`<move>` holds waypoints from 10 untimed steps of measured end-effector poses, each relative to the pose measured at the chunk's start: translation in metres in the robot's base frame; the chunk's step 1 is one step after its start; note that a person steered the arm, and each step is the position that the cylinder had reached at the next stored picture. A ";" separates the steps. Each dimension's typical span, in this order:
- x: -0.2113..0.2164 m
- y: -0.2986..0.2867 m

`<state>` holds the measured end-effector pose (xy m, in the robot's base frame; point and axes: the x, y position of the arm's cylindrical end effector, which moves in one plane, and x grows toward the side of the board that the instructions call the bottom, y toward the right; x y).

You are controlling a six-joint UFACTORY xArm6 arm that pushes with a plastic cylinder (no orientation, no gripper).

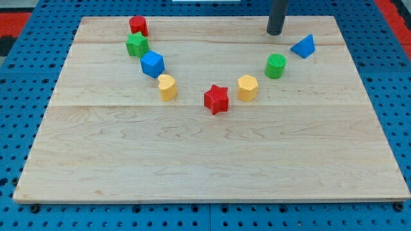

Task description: Place the blue triangleyellow hexagon diagonal to each other

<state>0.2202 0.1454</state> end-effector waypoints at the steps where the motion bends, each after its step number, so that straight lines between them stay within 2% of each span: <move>1: -0.006 0.059; 2: 0.071 0.067; 3: 0.115 0.032; 4: 0.096 0.007; 5: 0.130 -0.017; 6: 0.162 0.028; 7: 0.143 0.027; 8: 0.192 0.069; 9: 0.275 0.065; 10: 0.316 0.049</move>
<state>0.5359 0.1945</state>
